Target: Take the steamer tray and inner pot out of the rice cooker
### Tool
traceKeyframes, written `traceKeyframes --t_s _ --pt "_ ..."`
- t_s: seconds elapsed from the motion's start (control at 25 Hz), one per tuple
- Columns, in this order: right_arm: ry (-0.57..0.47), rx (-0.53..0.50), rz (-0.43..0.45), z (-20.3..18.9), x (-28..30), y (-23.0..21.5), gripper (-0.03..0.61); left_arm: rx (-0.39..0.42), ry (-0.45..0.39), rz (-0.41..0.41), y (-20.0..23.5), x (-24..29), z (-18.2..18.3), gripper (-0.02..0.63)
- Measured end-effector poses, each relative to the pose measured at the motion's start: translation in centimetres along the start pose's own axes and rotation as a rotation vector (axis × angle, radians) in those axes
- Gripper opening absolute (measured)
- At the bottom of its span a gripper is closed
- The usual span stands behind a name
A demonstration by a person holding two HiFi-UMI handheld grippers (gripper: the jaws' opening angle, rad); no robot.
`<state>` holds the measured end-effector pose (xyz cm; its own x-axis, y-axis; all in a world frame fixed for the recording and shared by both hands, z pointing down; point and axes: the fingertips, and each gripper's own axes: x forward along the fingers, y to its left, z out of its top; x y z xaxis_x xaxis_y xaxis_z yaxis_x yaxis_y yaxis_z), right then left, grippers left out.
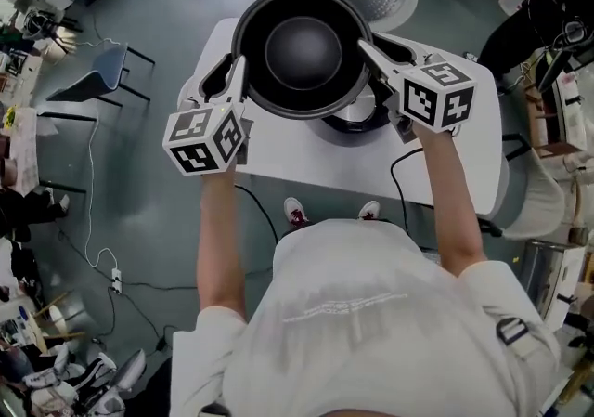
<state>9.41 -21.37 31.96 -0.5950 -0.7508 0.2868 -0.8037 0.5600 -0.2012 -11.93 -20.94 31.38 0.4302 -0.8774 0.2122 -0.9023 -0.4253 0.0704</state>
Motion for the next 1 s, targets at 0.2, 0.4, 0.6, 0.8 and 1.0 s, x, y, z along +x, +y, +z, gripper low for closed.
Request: traceKeyframes --t_s 0.2,0.4,0.6,0.8,1.0 --pt "0.046 -0.020 0.152 -0.6 4.6 4.3 0.106 -0.073 -0.004 0.158 4.4 -4.5 -1.7 0.084" --pt "0.129 -0.037 0.267 -3.0 9.0 9.2 0.106 -0.173 0.008 0.282 9.0 -8.8 -5.0 0.080" --pt "0.240 -0.054 0.340 -7.1 12.1 13.3 0.109 -0.251 0.064 0.367 12.2 -12.6 -9.5 0.078" --pt "0.381 -0.100 0.385 -12.1 14.1 16.3 0.114 -0.329 0.133 0.430 14.4 -15.2 -14.4 0.074" --pt "0.484 -0.084 0.384 -17.0 15.2 17.8 0.112 -0.409 0.213 0.441 15.6 -16.6 -19.5 0.071"
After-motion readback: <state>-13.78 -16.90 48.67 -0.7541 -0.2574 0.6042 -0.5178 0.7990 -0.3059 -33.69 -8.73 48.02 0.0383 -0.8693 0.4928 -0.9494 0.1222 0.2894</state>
